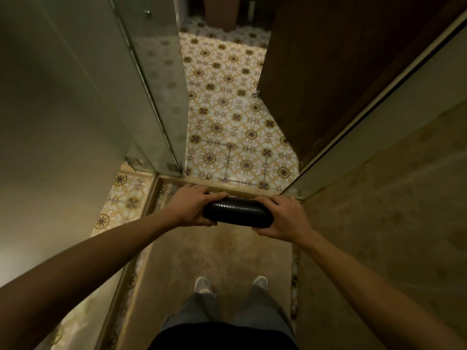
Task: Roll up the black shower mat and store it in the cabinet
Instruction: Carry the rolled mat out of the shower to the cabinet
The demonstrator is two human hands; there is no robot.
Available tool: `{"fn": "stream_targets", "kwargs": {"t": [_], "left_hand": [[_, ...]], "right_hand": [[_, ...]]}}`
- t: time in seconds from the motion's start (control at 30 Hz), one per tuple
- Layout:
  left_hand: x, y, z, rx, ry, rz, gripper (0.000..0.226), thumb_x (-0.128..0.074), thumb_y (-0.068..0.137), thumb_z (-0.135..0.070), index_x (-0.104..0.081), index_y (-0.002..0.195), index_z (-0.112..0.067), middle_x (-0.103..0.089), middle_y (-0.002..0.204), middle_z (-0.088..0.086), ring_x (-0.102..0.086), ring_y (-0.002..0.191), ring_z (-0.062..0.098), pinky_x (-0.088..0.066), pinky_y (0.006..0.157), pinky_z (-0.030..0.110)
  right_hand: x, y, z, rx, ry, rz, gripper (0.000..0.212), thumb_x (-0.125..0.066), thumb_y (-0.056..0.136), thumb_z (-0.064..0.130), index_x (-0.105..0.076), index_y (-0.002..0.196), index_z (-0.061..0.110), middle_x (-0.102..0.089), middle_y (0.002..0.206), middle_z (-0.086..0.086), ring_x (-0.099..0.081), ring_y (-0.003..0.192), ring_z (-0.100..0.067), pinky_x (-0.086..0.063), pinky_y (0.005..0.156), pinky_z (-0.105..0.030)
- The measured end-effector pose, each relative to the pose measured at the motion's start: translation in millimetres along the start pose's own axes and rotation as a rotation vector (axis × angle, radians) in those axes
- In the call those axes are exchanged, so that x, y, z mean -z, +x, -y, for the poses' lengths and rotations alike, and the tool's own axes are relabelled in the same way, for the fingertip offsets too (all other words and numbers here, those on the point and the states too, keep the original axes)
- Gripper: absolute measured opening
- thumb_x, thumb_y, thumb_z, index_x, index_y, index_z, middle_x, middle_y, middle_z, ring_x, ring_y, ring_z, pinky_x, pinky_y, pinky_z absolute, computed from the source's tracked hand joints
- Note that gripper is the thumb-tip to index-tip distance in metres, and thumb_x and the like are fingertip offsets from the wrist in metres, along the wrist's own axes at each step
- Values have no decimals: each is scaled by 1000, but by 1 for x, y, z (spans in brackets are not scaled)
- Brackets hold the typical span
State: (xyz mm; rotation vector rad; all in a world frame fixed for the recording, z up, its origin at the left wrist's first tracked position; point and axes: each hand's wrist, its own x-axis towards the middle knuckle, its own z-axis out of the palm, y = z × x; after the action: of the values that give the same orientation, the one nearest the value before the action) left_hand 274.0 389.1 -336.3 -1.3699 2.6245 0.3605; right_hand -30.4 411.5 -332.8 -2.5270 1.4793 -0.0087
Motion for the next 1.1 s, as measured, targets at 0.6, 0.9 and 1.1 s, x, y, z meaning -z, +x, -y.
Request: {"fn": "stream_targets", "kwargs": {"t": [0.6,0.9,1.1], "left_hand": [[53,208,115,-4,-73,93,81,-67,70,-58,-38,141,-31,-60,113,5,-58,104,29,-47,87,44],[104,317,190,92,-130,82,79,-66,71,-61,-38,139,-33,-61,111,3,-61,98,27,-48,83,40],[118,389,246,133,-191,69,75,-69,68,-58,-44,132,-26,-60,116,2,-59,105,25,-46,83,38]], "right_hand": [[18,198,-132,-2,8,52,78,-60,72,80,-55,131,30,-66,94,-1,-62,78,-22,-52,67,-37],[64,348,-217,97,12,150,79,-64,69,77,-54,131,30,-64,93,-2,-63,79,-27,-50,68,-38],[75,445,-260,131,-7,172,77,-63,69,79,-53,131,34,-65,93,-1,-64,80,-26,-52,67,-38]]}}
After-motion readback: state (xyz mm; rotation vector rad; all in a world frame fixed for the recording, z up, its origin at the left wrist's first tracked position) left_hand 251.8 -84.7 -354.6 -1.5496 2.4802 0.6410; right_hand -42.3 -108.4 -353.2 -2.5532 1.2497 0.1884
